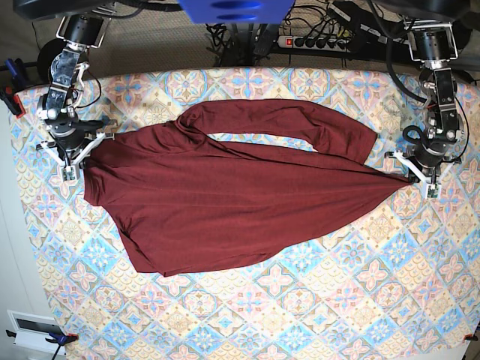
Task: Layout the t-shirt on the table in an organized manner, then fold the t-shirt properly
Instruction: 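Hold the shirt corners with both grippers and stretch them apart, then regrasp the shirt edges with both grippers and pull them inward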
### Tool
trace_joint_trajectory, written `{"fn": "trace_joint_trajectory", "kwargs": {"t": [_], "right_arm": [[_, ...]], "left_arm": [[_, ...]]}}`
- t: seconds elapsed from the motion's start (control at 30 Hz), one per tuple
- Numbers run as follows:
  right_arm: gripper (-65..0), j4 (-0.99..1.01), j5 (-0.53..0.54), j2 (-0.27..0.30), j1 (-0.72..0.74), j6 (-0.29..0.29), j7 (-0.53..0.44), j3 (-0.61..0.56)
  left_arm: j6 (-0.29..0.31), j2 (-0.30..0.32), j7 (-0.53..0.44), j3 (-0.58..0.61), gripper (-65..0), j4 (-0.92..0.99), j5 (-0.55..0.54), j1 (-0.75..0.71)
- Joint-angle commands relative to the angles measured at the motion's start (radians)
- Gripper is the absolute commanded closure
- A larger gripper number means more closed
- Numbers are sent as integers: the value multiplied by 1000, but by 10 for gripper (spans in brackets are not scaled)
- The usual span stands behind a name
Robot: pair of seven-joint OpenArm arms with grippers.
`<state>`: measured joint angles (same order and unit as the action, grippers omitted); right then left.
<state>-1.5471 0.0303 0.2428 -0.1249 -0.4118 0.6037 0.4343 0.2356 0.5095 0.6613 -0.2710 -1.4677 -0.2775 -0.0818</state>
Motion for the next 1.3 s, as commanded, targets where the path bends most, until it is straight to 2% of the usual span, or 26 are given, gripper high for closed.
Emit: {"fn": "trace_joint_trajectory", "kwargs": {"t": [0.0, 0.1, 0.2, 0.27, 0.5, 0.6, 0.7, 0.8, 0.87, 0.97, 1.07, 1.2, 1.27], "right_arm": [[0, -16, 6, 17, 8, 9, -17, 36], [0, -16, -28, 17, 12, 9, -14, 136], [0, -16, -131, 17, 12, 9, -14, 206], [0, -16, -169, 16, 12, 9, -14, 228], [0, -26, -175, 16, 8, 9, -14, 228], [-15, -23, -178, 16, 6, 9, -9, 228], [-61, -26, -203, 16, 12, 11, 48, 231], [-107, -28, -241, 16, 12, 11, 58, 232], [-118, -34, -241, 16, 9, 11, 58, 232], [-118, -79, -240, 13, 6, 11, 57, 232], [-119, -140, -240, -32, 6, 11, 55, 232], [-118, -206, -240, -55, 6, 11, 55, 223], [-118, -221, -240, -55, 6, 11, 55, 200]], "left_arm": [[-6, 21, -16, -7, -5, -17, 1, 7], [-6, 18, -13, -7, -39, -17, 1, -6], [-6, 18, -13, -7, -97, -20, -6, -26], [-6, 18, -13, -7, -118, -21, -6, -31], [-6, 11, -19, -9, -131, -21, -10, -14], [-6, -47, -13, -9, -131, -17, -9, 73], [-6, -102, -13, -9, -131, -15, -2, 133], [-6, -182, -8, 0, -131, 2, 4, 207], [-6, -240, 24, 0, -131, 66, 4, 277], [-6, -292, 42, 0, -131, 232, 4, 389], [-6, -322, 39, 0, -131, 384, 2, 486], [-6, -378, -70, 17, -131, 514, 22, 558], [-6, -395, -122, 101, -131, 569, 79, 583]]}}
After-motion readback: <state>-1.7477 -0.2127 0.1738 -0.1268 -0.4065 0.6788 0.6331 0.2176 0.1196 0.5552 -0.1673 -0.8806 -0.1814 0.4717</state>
